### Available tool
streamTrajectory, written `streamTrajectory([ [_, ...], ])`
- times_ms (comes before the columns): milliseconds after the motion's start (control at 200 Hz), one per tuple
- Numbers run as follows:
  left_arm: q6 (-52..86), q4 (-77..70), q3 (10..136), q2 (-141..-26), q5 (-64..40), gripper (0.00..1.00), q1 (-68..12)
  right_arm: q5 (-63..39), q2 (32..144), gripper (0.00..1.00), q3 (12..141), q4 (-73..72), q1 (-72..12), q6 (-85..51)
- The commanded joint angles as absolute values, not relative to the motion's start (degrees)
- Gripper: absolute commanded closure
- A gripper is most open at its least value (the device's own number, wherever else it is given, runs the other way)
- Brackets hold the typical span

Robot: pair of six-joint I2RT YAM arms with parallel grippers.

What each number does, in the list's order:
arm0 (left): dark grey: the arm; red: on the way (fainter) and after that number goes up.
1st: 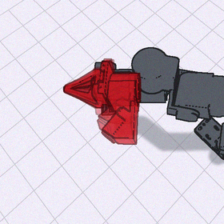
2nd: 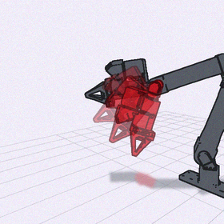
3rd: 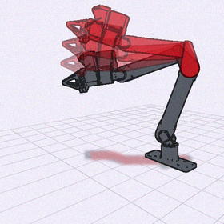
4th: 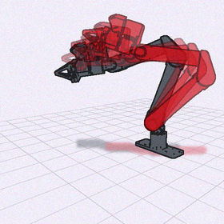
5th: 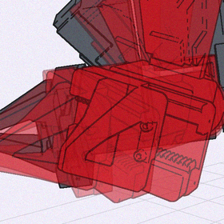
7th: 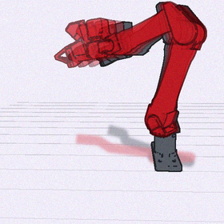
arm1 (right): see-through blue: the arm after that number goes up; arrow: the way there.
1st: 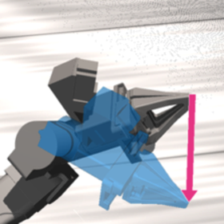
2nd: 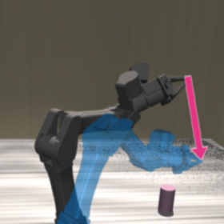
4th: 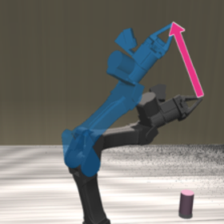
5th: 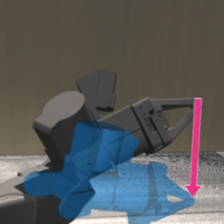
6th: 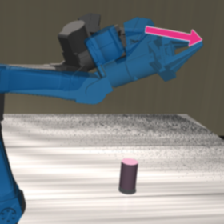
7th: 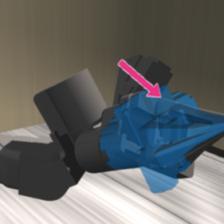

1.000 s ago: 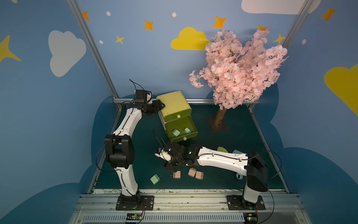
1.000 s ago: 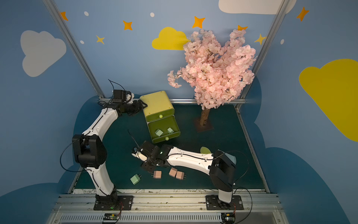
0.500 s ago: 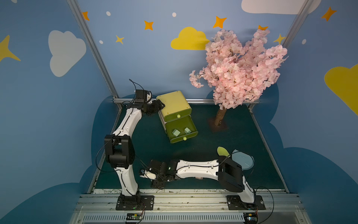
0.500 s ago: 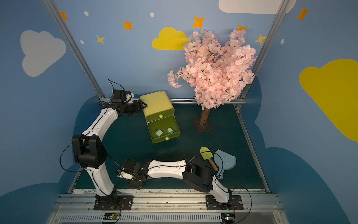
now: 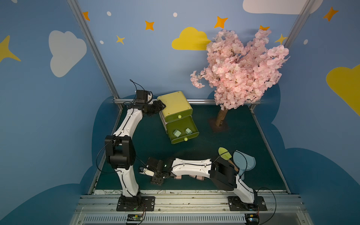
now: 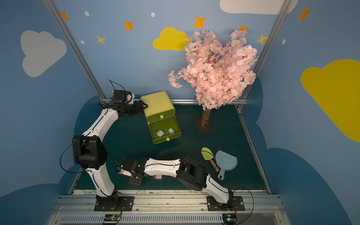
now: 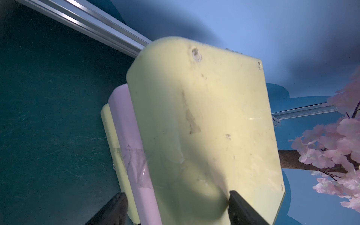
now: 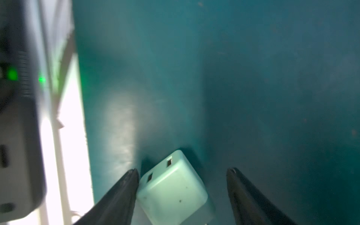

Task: Place the plugs into the drawer by color
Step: Pick up the plug from the center of the board.

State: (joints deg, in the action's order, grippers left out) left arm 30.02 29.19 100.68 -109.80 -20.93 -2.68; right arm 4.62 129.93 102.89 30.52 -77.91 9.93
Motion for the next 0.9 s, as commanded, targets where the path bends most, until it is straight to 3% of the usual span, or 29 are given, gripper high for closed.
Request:
streamTrajectory([
  [0,29.82,31.03,99.76,-107.75,-20.56,0.18,-2.81,6.8,130.76,0.24,105.33,33.5,-75.04,7.73],
  [325,29.92,30.94,99.76,-108.03,-20.5,0.18,-3.0,6.66,130.77,0.27,109.42,40.89,-71.99,-0.35],
  [896,29.97,30.85,99.76,-108.46,-20.47,0.18,-3.34,3.95,131.26,0.28,105.27,40.12,-72.04,-1.08],
])
